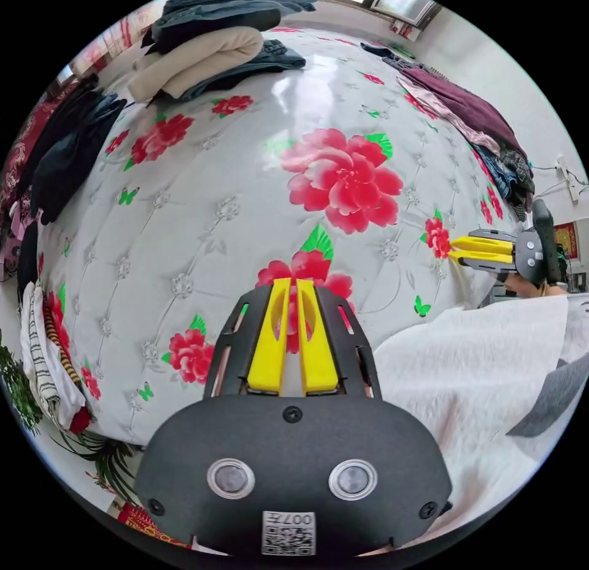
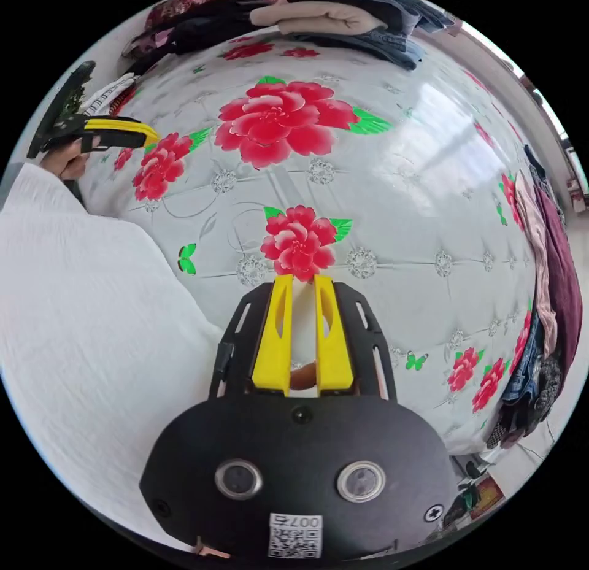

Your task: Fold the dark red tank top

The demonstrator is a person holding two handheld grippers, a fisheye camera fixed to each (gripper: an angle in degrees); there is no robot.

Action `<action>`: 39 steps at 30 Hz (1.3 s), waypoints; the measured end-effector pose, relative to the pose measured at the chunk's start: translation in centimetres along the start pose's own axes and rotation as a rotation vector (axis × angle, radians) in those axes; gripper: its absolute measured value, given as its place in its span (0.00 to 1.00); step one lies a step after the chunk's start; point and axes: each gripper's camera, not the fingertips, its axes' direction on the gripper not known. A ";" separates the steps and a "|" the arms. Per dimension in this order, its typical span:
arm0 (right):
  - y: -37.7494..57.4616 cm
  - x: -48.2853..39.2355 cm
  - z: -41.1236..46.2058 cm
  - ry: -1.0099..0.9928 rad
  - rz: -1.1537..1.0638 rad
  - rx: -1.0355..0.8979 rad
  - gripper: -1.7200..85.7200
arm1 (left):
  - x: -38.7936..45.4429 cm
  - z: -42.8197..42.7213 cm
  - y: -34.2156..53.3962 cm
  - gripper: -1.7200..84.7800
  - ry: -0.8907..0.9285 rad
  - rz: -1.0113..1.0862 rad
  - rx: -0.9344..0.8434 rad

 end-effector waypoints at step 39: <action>39.8 58.7 -28.4 -0.108 1.242 0.893 0.08 | 28.4 2.4 3.2 0.01 -0.126 -0.605 0.077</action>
